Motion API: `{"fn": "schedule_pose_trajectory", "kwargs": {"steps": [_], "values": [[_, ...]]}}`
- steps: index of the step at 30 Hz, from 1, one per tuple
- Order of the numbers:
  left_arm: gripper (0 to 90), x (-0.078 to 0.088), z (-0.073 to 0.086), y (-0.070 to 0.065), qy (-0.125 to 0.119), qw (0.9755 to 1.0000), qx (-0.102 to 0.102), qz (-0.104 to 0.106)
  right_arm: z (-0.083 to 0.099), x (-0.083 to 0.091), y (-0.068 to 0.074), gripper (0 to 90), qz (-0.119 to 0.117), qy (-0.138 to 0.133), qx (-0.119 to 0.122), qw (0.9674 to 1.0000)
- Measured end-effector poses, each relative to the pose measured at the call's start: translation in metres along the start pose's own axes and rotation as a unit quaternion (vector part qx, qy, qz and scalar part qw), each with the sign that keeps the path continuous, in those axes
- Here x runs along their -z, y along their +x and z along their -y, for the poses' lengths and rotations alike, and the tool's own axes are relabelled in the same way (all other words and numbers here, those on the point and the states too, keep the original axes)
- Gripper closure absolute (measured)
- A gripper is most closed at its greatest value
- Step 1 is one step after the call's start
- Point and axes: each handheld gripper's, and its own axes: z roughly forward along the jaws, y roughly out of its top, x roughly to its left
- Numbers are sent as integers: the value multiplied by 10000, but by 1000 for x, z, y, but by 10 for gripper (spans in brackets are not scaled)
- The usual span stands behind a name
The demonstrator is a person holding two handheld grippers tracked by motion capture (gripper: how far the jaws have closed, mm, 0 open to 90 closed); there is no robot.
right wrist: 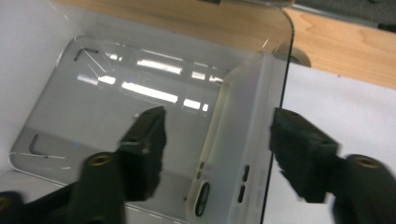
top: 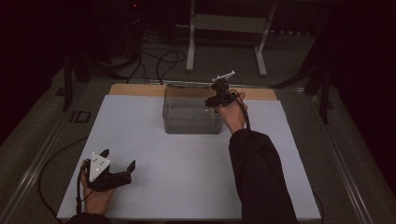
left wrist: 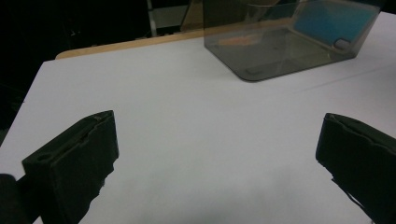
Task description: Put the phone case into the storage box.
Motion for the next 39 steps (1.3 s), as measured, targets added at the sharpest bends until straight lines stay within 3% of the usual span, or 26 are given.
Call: {"fn": "schedule_pose_trajectory", "kwargs": {"steps": [10,14,19,24,26,35,39], "values": [[2,-1,0,0,28,10000,-12,-4,12,14,-3,188,-102,-678,340,9971],[2,-1,0,0,30,10000,-10,-7,19,17,-5,153,-157,-921,406,9948],[2,-1,0,0,34,10000,-4,-3,29,22,-10,141,-279,-1256,312,9912],[2,-1,0,1,43,10000,1,-2,38,26,-11,139,-296,-1376,428,9891],[2,0,0,1,22,10000,4,-16,45,31,-11,138,-333,-1511,529,9865],[2,1,0,3,10,10000,25,-52,74,47,-19,99,-523,-1860,566,9795],[2,2,0,4,0,10000,38,-67,85,53,-23,94,-563,-1912,548,9784]]}}
